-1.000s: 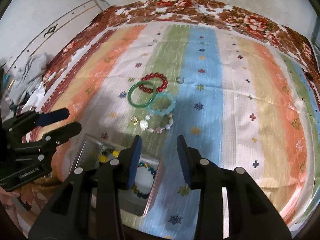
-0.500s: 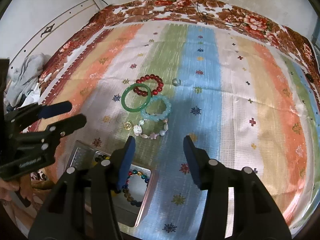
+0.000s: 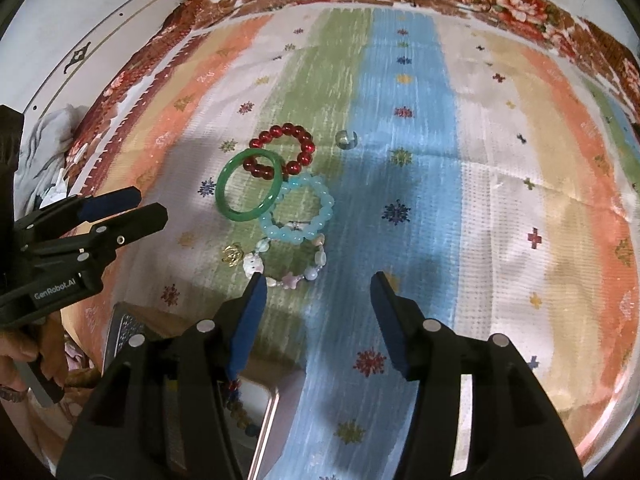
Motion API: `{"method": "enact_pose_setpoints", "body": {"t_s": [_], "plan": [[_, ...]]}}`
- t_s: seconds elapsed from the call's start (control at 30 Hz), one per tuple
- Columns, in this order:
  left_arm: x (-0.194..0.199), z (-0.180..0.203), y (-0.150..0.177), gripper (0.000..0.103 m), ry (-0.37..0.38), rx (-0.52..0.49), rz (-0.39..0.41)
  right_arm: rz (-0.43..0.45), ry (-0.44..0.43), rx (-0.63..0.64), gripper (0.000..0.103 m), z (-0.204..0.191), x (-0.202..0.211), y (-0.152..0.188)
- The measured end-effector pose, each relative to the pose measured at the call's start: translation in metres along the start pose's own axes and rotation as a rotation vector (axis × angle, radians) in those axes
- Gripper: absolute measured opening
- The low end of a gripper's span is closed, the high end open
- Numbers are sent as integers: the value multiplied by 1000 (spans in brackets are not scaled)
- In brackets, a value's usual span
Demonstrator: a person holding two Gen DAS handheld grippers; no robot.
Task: Organize jewelry
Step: 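Move both open tools back to the remaining bracelets, then grasp the green jade bangle with left tool while right tool grasps white-pink bead bracelet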
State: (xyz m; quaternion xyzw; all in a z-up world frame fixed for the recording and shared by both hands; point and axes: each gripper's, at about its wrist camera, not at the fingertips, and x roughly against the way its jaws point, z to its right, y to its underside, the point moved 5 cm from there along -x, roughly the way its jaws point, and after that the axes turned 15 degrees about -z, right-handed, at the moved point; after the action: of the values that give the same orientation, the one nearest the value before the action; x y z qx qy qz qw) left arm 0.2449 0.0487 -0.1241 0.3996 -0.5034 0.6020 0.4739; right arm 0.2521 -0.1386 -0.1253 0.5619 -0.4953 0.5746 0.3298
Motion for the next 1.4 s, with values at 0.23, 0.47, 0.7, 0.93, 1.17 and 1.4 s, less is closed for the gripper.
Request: {"method": "enact_pose_setpoints", "body": {"t_s": [0.23, 0.47, 0.7, 0.93, 1.17, 1.4], "plan": [[-18, -3, -11, 63, 0, -13, -39, -45, 22, 22, 62, 1, -19, -11], [-34, -14, -29, 68, -26, -1, -62, -87, 53, 28, 72, 6, -38, -22], [-51, -18, -38, 69, -58, -17, -96, -114, 79, 46, 72, 6, -52, -29], [-66, -16, -48, 69, -77, -48, -121, -129, 107, 49, 74, 8, -67, -37], [-81, -16, -47, 67, -127, -103, -150, -130, 149, 75, 76, 5, -73, -36], [-80, -16, -45, 25, -156, -139, -142, -121, 164, 105, 44, -5, -71, -35]]}}
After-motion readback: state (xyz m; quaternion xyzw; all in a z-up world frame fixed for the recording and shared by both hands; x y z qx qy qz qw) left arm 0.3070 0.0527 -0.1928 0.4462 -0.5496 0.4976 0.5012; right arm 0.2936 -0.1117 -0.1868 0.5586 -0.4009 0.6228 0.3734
